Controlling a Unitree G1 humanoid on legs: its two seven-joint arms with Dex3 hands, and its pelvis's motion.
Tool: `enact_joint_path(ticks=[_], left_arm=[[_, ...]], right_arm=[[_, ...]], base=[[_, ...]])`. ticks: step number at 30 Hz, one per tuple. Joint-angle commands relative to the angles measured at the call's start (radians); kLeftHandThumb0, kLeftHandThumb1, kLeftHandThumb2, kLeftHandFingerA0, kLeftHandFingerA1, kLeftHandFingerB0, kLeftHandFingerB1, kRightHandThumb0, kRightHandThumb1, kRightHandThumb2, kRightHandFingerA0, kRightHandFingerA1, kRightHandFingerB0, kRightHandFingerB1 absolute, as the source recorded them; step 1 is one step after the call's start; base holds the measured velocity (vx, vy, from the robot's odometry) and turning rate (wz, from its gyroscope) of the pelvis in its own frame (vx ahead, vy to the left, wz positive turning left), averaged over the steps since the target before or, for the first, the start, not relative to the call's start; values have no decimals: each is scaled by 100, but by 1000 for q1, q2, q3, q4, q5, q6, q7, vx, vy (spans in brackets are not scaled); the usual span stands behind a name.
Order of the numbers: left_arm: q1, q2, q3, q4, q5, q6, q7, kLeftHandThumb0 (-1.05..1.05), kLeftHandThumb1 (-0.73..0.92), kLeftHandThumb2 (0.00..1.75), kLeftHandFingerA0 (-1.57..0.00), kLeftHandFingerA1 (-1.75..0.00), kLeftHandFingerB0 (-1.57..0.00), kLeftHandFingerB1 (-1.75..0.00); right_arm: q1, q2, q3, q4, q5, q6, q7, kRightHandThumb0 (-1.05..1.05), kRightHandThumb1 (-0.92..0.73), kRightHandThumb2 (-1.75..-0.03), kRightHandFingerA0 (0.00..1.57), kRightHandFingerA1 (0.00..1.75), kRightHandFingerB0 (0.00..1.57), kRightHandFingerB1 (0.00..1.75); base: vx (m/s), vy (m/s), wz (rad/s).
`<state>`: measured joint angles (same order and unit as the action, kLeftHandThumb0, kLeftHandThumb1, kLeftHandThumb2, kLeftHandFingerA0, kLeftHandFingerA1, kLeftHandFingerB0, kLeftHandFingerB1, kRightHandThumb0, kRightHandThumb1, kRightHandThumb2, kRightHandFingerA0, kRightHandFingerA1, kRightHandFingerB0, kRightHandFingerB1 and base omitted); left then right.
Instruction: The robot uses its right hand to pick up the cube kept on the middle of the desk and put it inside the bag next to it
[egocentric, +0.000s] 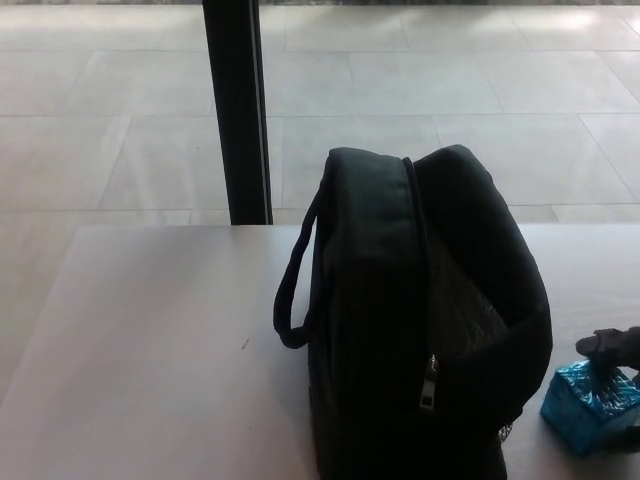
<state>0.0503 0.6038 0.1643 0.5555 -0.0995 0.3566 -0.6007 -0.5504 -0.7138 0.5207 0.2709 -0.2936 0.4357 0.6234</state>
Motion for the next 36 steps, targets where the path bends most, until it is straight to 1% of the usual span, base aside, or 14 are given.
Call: enact_joint_path(ticks=[1, 2, 3, 4, 8, 12, 14, 20, 21, 23, 29, 31, 32, 36], left_arm=[[-14, 31, -5, 15, 10, 26, -5, -57, 46, 85, -28, -58, -25, -51], [-19, 29, -3, 16, 9, 33, 1, -57, 46, 85, -28, -57, -29, -53], [-14, 32, -7, 8, 14, 26, -1, -53, 47, 87, -26, -57, -34, -56], [-16, 33, -6, 6, 11, 32, -4, -52, 46, 87, -24, -56, -33, -56], [-19, 32, -1, 17, 8, 30, -2, -48, 64, 58, -32, -52, -45, -46], [-11, 32, -2, 1, 11, 36, 5, -50, 47, 89, -26, -57, -38, -59], [-14, 33, -2, 6, 9, 37, 0, -49, 65, 58, -34, -52, -39, -45], [-16, 30, -1, 11, 8, 29, -2, -51, 65, 59, -32, -52, -37, -45], [-15, 33, -4, 13, 9, 23, -7, -59, 47, 86, -27, -58, -30, -54], [-16, 35, -7, 11, 12, 26, -5, -58, 47, 87, -29, -58, -30, -54], [-14, 42, -8, 13, 8, 28, -8, -57, 47, 86, -26, -57, -32, -55], [-16, 42, -12, 18, 15, 20, 0, -51, 65, 58, -34, -51, -39, -44], [-16, 38, -6, 15, 9, 32, 6, -57, 47, 87, -29, -58, -38, -57], [-18, 37, -7, 24, 13, 37, 16, -47, 65, 59, -35, -51, -36, -43]], right_arm=[[113, 30, 165, -71, -305, 59, -157, -29, -49, -73, 84, 110, 7, 24], [118, 28, 181, -69, -333, 38, -186, -23, -62, -58, 71, 131, 7, 31], [126, 32, 188, -69, -348, 29, -216, -17, -47, -94, 81, 110, 0, 46], [135, 30, 194, -56, -363, -6, -260, -20, -73, -63, 60, 145, 21, 32], [157, 22, 195, -62, -395, -47, -342, -41, -56, -70, 79, 142, 74, 57], [168, 27, 197, -61, -417, -42, -367, -30, -72, -63, 72, 158, 70, 52], [190, 44, 167, -43, -398, -58, -431, -27, -73, -64, 74, 155, 70, 52], [221, 57, 112, -36, -392, -96, -497, -24, -79, -71, 77, 154, 70, 52], [228, 57, 99, -36, -391, -111, -510, -24, -80, -72, 78, 156, 75, 63], [237, 59, 78, -29, -390, -137, -524, -21, -77, -77, 80, 159, 75, 58], [269, 57, -9, -1, -357, -284, -609, -20, -68, -80, 86, 156, 75, 58], [272, 54, -36, -10, -347, -290, -600, -21, -67, -83, 86, 153, 74, 56], [272, 42, -60, -19, -340, -305, -595, -23, -68, -77, 88, 149, 73, 58], [277, 36, -130, -6, -310, -381, -621, -21, -65, -85, 88, 156, 79, 79]], base=[[0, 0, 0], [0, 0, 0], [0, 0, 0], [0, 0, 0], [0, 0, 0], [0, 0, 0], [0, 0, 0], [0, 0, 0], [0, 0, 0], [0, 0, 0], [0, 0, 0], [0, 0, 0], [0, 0, 0], [0, 0, 0]])
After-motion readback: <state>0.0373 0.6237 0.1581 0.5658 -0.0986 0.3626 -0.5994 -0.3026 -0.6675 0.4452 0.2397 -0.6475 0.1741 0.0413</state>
